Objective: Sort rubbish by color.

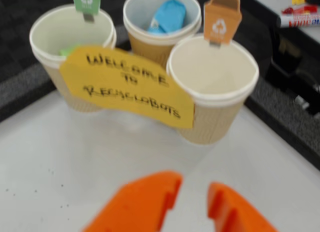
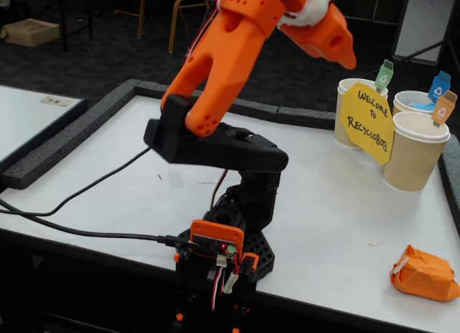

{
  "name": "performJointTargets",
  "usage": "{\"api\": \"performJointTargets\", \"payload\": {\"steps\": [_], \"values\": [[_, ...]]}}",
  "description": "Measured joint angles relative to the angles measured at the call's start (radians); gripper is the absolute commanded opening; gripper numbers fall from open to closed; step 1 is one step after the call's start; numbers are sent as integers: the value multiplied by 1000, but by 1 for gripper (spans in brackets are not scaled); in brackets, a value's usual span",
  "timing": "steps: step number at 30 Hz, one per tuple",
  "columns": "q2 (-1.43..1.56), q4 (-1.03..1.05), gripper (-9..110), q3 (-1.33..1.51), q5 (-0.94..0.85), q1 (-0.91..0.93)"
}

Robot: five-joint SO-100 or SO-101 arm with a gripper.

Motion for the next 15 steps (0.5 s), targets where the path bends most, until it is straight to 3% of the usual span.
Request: {"api": "performJointTargets", "payload": {"steps": [15], "values": [[78, -43, 0, 20, 0, 0]]}}
